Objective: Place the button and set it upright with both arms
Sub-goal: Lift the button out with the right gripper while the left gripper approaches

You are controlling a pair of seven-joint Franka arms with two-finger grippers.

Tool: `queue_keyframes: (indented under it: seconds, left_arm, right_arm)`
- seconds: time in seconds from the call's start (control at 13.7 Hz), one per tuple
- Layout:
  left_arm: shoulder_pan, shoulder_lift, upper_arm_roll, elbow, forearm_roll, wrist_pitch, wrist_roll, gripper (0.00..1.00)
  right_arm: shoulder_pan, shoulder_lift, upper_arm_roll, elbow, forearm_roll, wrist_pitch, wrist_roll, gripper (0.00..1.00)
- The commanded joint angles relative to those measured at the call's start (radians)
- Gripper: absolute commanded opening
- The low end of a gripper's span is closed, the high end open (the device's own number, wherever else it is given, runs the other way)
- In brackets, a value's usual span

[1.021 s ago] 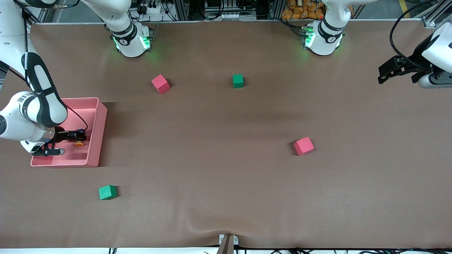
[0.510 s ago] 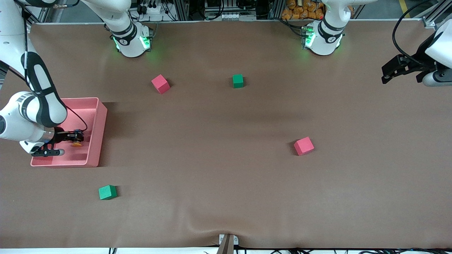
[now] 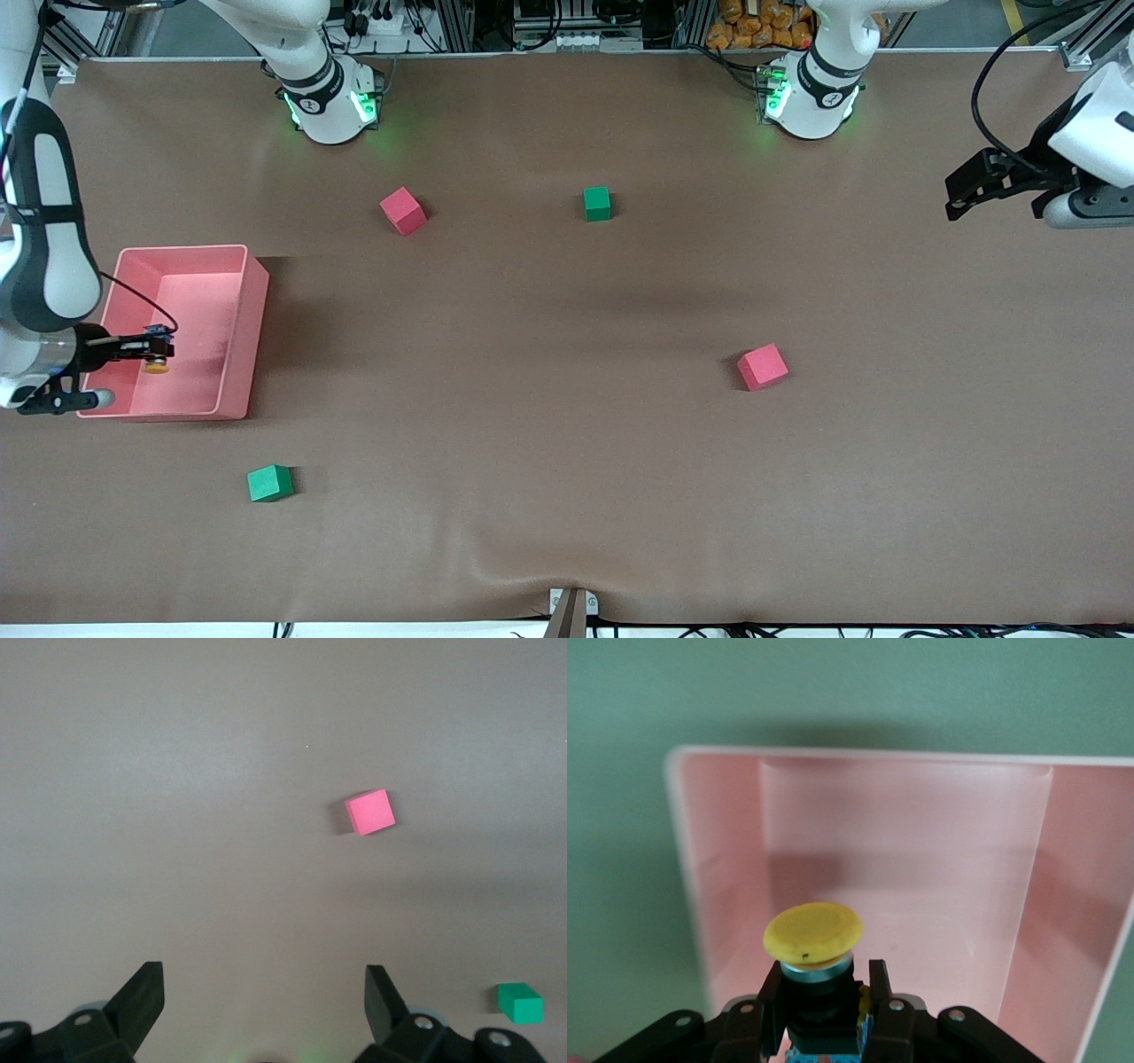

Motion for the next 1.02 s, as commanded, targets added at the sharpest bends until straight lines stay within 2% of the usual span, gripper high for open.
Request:
queue_keyframes:
  seconds: [0.0,0.22,0.44,0.58,0.8,0.95]
  left_arm:
    - [-0.002,0.026,-0.01,0.006,-0.006,0.024,-0.022,1.0]
    - [-0.023,0.052,-0.012,0.006,-0.007,0.039,-0.024,1.0]
    - [-0.02,0.069,-0.012,0.006,-0.009,0.039,-0.025,1.0]
    - [-0.015,0.062,-0.01,0.008,-0.009,0.036,-0.022,1.0]
    - [-0.005,0.074,-0.009,-0.006,-0.009,0.03,-0.007,1.0]
    - [-0.015,0.086,-0.009,-0.006,-0.007,0.029,-0.006,1.0]
  right_arm:
    - [0.084,0.008,-0.001,0.114,0.003,-0.089,0.109,0.0]
    - [0.216,0.015,0.001,0.188,0.021,-0.141,0.294,0.0]
    - [0.36,0.037,-0.001,0.218,0.148,-0.105,0.528,0.0]
    - [0.48,0.08,-0.001,0.237,0.155,-0.01,0.648,0.0]
    - [0.674,0.165,-0.001,0.249,0.153,0.16,0.737,0.0]
    - [0.768,0.225,-0.001,0.249,0.156,0.251,0.769,0.0]
